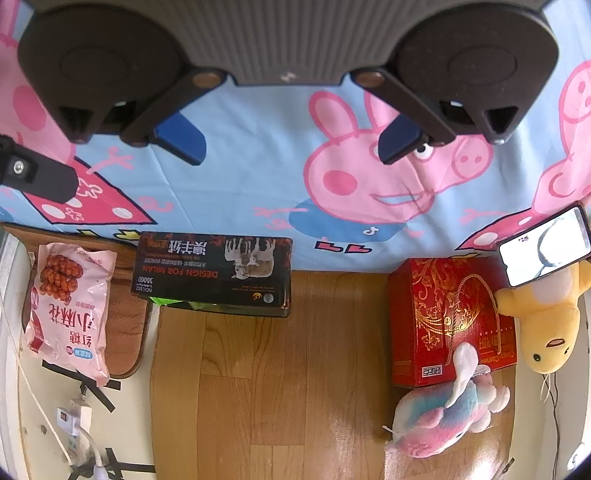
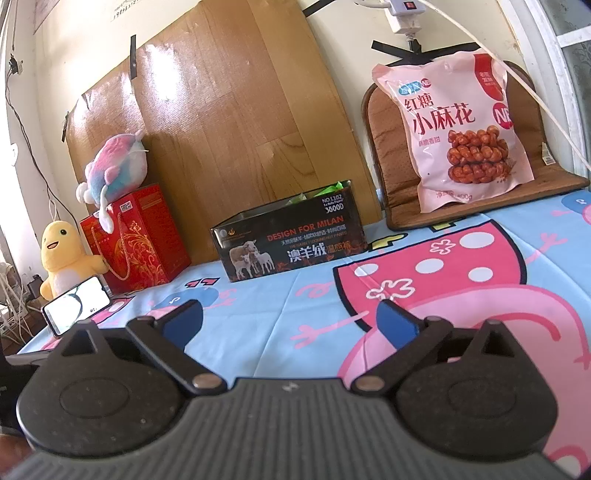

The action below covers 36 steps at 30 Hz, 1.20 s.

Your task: Organize snacks

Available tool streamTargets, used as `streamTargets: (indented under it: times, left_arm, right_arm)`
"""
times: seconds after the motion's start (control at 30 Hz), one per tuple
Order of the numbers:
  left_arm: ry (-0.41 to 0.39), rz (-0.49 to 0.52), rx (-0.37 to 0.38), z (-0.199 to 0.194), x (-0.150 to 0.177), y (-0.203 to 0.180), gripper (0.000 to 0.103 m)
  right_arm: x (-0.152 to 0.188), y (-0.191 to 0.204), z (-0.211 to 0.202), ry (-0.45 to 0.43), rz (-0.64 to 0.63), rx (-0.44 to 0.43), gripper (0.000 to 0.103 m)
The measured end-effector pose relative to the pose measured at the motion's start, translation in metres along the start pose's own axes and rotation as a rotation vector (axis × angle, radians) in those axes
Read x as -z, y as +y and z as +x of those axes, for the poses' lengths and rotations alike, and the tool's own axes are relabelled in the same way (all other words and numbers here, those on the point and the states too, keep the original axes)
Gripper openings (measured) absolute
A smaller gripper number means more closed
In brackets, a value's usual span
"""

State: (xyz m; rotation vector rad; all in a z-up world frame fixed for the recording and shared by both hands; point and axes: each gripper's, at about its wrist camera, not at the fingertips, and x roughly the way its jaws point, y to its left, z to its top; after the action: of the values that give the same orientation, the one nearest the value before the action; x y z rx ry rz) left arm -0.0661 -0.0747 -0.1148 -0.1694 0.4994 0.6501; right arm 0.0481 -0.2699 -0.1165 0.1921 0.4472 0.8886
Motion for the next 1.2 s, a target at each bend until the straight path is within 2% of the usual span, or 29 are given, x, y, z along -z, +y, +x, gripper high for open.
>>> streamTargets:
  times: [1.2]
  left_arm:
    - [-0.013, -0.016, 0.006, -0.0025, 0.0, 0.0028, 0.103]
  right_arm:
    - [-0.0008, -0.003, -0.0007, -0.008, 0.002, -0.003, 0.103]
